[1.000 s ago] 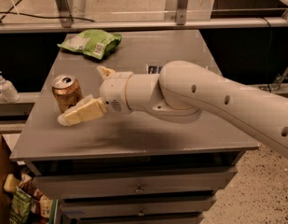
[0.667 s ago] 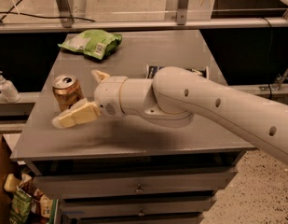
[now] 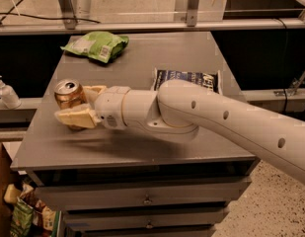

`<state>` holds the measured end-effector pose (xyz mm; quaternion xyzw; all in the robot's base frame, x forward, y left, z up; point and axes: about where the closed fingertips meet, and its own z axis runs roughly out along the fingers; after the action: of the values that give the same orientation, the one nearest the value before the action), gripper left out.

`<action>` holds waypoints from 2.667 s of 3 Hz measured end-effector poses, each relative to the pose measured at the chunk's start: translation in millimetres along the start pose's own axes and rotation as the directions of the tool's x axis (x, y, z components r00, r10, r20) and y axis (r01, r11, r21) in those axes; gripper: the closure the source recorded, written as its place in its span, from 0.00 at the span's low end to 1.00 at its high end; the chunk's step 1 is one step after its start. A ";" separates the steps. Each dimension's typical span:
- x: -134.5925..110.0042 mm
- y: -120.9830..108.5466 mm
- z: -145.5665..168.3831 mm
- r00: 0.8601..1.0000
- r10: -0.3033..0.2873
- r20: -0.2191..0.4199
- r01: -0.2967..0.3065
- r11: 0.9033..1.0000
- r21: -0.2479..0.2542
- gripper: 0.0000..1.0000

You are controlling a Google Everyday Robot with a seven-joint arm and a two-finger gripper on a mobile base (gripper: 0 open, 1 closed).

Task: Knock orange can over

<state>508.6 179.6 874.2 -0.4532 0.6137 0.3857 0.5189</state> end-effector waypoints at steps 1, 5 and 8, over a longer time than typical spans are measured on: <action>-4.2 2.5 -1.0 1.000 0.004 0.013 -0.004 1.000 0.005 0.63; -17.4 -10.7 -74.9 0.962 -0.062 -0.267 0.082 0.995 0.064 1.00; -30.3 -35.3 -84.0 0.793 -0.141 -0.593 0.191 0.981 0.022 1.00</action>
Offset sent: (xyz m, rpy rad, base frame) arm -0.0011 -0.0371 0.0266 -0.0194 -0.0006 -0.0763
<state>519.8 94.7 917.8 -0.5809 0.7170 0.1540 0.3531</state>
